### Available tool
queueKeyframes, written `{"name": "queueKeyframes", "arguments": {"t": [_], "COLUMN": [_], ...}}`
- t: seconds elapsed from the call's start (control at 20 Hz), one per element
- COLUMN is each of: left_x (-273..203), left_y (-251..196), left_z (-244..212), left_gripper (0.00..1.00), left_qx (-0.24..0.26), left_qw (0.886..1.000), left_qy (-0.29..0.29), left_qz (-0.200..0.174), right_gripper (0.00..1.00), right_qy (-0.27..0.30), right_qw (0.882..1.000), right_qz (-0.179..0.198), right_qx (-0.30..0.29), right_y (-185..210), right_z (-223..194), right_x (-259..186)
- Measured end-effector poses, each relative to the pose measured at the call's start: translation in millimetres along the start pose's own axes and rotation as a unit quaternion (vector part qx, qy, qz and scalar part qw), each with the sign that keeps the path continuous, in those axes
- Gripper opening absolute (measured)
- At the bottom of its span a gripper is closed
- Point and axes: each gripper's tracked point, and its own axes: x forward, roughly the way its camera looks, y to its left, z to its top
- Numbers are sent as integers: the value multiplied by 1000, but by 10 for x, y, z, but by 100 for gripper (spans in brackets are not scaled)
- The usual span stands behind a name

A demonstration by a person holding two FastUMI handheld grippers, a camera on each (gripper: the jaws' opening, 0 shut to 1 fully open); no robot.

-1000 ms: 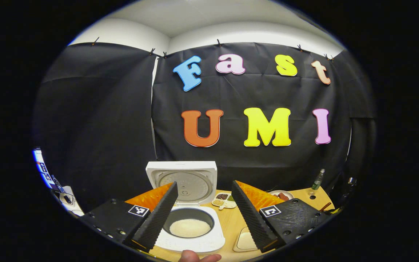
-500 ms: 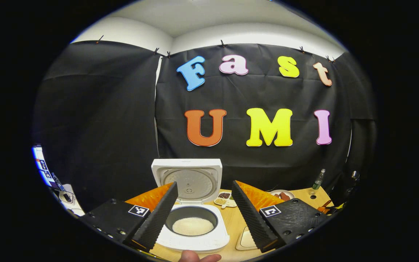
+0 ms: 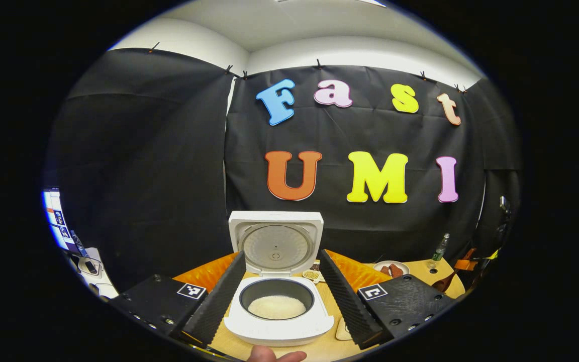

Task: Close the left gripper, press the button to open the rice cooker; take a wooden spoon from the chopstick holder with the right hand, scoop a spoonful of rice and pour it into the rice cooker, then put the wooden spoon back into the chopstick holder.

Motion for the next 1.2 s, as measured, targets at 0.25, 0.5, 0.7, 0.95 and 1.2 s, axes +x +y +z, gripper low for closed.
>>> {"name": "queueKeyframes", "arguments": {"t": [0.25, 0.5, 0.7, 0.95, 1.2], "left_x": [-110, -229, -334, -394, -435], "left_y": [153, 326, 511, 706, 766], "left_z": [-25, -59, -163, -258, -291], "left_gripper": [94, 94, 94, 94, 94], "left_qx": [-12, -6, 4, 11, 8], "left_qw": [1000, 1000, 999, 998, 998], "left_qy": [-8, -9, 14, 39, 47], "left_qz": [3, 14, 30, 45, 48], "right_gripper": [15, 15, 15, 15, 15], "right_qy": [9, 43, 69, 64, 73], "right_qw": [999, 996, 991, 986, 988], "right_qz": [42, 57, 45, 25, 59], "right_qx": [-26, -57, -109, -152, -126], "right_y": [655, 1007, 993, 981, 1294], "right_z": [-102, -580, -1108, -1430, -1612], "right_x": [-47, 122, 307, 416, 484]}}
